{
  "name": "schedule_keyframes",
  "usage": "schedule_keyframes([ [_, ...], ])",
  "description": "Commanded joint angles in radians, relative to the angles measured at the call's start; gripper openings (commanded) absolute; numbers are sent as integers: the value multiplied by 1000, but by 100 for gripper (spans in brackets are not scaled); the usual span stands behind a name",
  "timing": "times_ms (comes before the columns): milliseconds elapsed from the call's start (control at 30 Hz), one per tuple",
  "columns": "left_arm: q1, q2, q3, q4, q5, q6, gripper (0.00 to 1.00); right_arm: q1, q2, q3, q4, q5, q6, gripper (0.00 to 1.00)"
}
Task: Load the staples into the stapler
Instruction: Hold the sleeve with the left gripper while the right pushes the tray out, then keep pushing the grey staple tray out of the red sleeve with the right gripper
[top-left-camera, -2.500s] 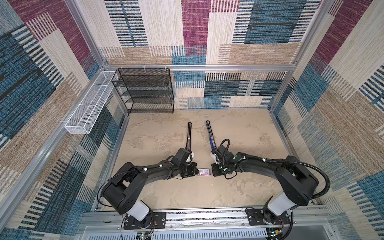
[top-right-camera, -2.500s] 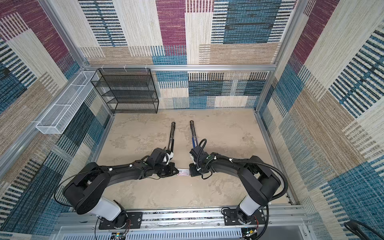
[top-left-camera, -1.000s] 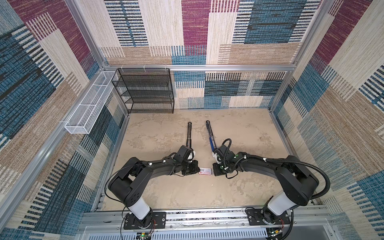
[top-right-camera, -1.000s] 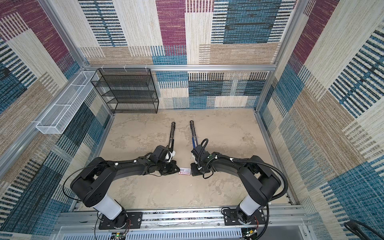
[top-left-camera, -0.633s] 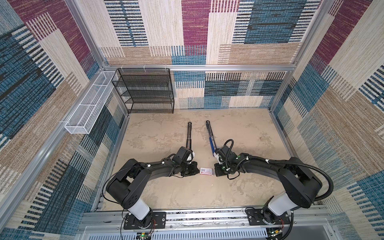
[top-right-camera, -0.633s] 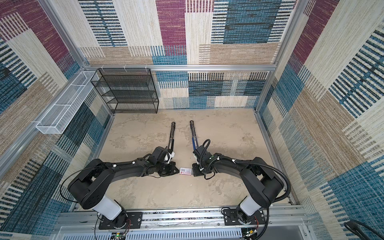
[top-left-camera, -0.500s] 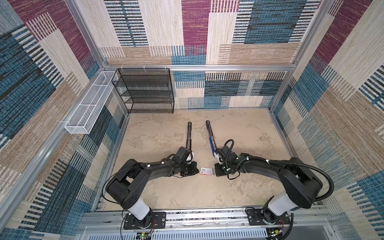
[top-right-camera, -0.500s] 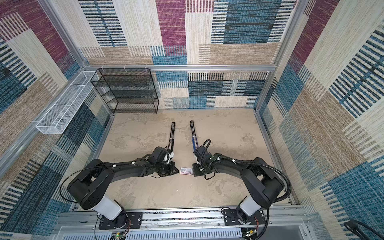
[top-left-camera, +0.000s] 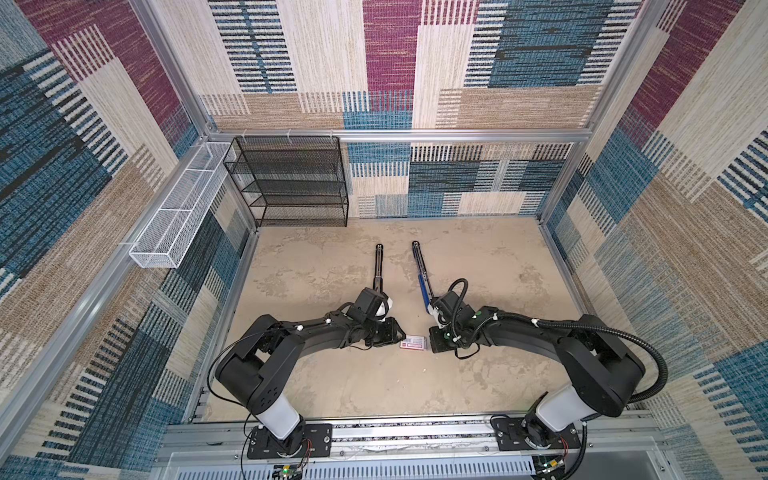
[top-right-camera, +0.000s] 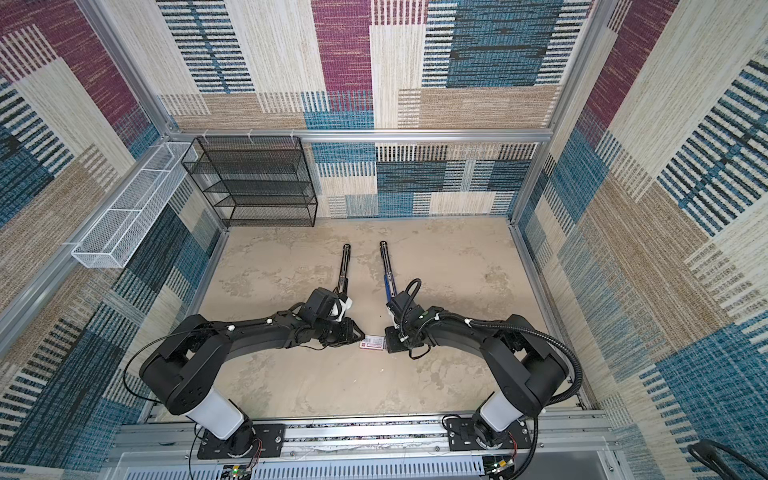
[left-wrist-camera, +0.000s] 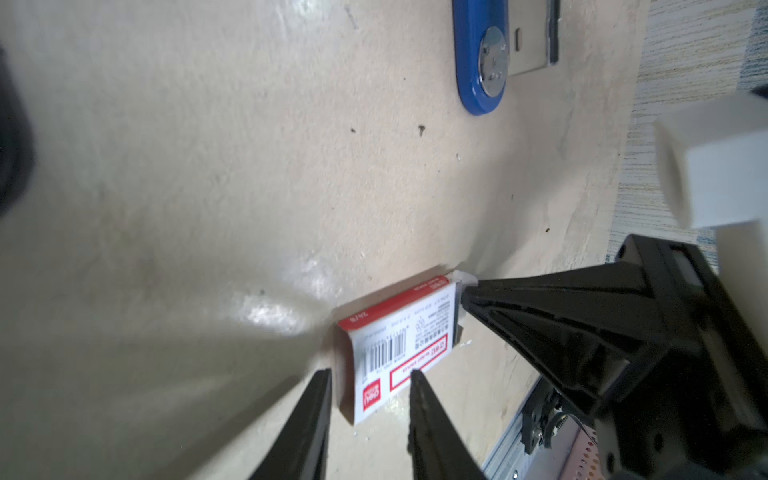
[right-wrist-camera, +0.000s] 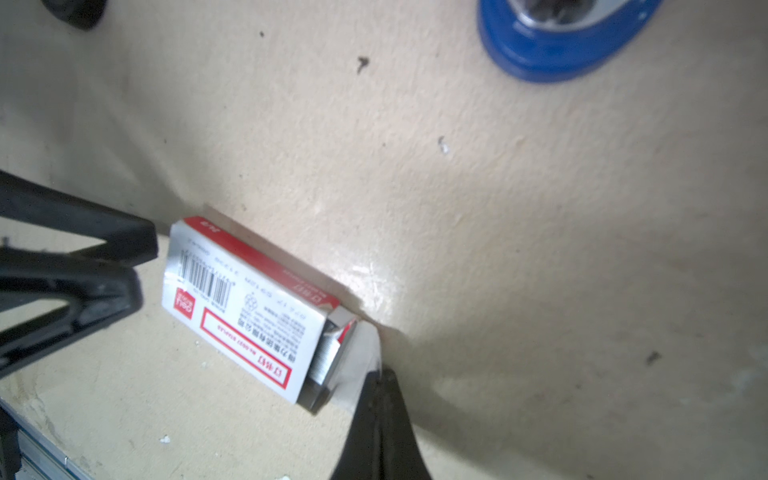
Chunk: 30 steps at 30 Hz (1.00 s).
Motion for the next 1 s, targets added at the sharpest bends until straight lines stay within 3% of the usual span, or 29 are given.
schedule_keyframes([
  [0,1,24,20,11,32,6,34,-1,6,7,-1,3,7,0],
  [100,0,42,28,7,36,4,24,-1,4,4,-1,5,7,0],
  [200,-1,43,29,2,36,5,2,-1,5,2,-3,8,7,0],
  [233,-1,42,30,-2,36,7,0,-1,3,2,-5,10,7,0],
  [967,1,-4,-6,-48,-15,39,0,-21,-42,-18,-43,60,-4,0],
])
